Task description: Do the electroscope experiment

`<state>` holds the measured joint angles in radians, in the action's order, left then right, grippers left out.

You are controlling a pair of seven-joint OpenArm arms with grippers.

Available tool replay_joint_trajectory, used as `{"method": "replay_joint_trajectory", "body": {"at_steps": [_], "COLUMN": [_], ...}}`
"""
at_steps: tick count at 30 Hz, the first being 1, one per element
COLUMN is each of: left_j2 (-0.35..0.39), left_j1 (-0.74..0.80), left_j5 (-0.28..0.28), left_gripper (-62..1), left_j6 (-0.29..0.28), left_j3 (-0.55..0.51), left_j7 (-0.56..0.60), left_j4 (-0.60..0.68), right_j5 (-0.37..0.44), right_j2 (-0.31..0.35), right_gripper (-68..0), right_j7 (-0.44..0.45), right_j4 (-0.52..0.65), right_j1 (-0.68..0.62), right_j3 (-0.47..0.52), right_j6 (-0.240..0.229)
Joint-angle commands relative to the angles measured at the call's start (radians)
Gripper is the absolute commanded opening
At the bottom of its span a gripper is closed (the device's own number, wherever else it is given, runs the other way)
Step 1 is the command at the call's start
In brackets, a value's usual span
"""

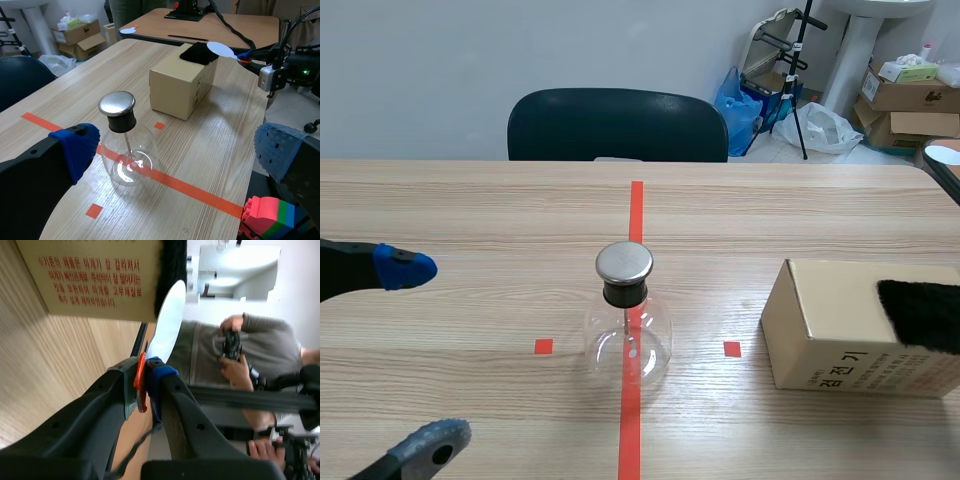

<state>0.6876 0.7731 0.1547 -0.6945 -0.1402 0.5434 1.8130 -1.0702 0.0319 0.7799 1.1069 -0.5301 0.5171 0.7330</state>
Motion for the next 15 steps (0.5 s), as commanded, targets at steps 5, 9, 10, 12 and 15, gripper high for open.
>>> {"method": "replay_joint_trajectory", "body": {"at_steps": [5,9,10,12,15], "left_j2": [0.000,0.000,0.000,0.000,0.000], "left_j1": [0.008,0.008,0.008,0.008,0.008], "left_j5": [0.012,0.009,0.009,0.009,0.009], "left_gripper": [1.4,1.4,1.4,1.4,1.4], "left_j6": [-0.002,-0.002,-0.002,-0.002,-0.002], "left_j3": [-0.008,-0.008,-0.008,-0.008,-0.008], "left_j7": [0.014,0.014,0.014,0.014,0.014], "left_j4": [0.015,0.015,0.015,0.015,0.015], "right_j5": [-0.016,-0.018,-0.018,-0.017,-0.013], "right_j2": [0.009,0.010,0.009,0.007,0.007], "right_gripper": [-66.6,-66.6,-66.6,-66.6,-66.6], "right_j7": [0.132,0.129,0.129,0.127,0.124], "right_j4": [0.013,0.013,0.013,0.013,0.013], "right_j1": [0.000,0.001,0.001,0.001,0.002], "right_j3": [0.000,0.000,0.000,0.000,0.000], "right_j6": [0.003,0.003,0.003,0.004,0.007]}}
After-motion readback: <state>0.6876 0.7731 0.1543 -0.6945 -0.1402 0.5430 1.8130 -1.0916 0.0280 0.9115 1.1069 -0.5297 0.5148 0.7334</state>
